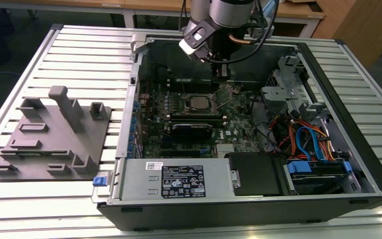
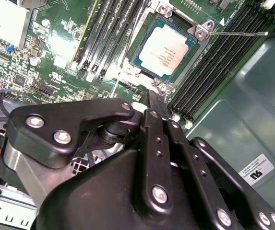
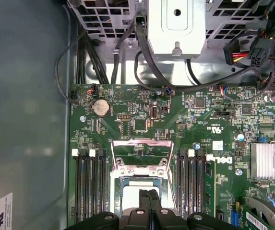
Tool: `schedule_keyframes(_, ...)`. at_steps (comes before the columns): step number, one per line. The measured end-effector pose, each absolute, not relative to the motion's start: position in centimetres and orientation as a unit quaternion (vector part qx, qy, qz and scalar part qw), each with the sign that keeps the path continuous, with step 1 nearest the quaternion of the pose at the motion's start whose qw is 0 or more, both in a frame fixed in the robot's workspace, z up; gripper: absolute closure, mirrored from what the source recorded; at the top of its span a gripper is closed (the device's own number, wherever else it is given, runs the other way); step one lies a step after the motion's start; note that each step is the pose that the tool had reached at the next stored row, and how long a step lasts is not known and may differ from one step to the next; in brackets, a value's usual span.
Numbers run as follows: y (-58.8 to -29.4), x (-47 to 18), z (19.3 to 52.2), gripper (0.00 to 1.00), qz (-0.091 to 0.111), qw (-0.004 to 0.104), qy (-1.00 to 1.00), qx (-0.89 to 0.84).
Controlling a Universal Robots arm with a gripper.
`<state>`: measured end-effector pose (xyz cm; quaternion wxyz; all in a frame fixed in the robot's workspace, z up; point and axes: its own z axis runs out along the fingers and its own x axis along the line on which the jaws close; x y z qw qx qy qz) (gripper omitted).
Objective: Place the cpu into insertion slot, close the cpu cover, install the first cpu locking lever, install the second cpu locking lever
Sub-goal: 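Close the cpu cover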
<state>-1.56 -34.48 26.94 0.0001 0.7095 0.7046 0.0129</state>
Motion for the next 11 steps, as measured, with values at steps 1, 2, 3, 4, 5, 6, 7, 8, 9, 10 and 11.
schedule_keyframes(1,-34.48,-1.4,26.94,0.9,0.013,0.0,0.705,0.709)
schedule_keyframes(2,-34.48,-1.38,26.94,0.9,0.013,0.0,0.705,0.709)
schedule_keyframes(3,-34.48,-1.36,26.94,0.9,0.013,0.0,0.705,0.709)
schedule_keyframes(4,-34.48,-1.34,26.94,0.9,0.013,0.0,0.705,0.709)
schedule_keyframes(5,-34.48,-1.32,26.94,0.9,0.013,0.0,0.705,0.709)
schedule_keyframes(6,-34.48,-1.3,26.94,0.9,0.013,0.0,0.705,0.709)
schedule_keyframes(7,-34.48,-1.29,26.94,0.9,0.013,0.0,0.705,0.709)
schedule_keyframes(8,-34.48,-1.26,26.94,0.9,0.013,0.0,0.705,0.709)
schedule_keyframes(9,-34.48,-1.24,26.94,0.9,0.013,0.0,0.705,0.709)
schedule_keyframes(10,-34.48,-1.22,26.94,0.9,0.013,0.0,0.705,0.709)
schedule_keyframes(11,-34.48,-1.2,26.94,0.9,0.013,0.0,0.705,0.709)
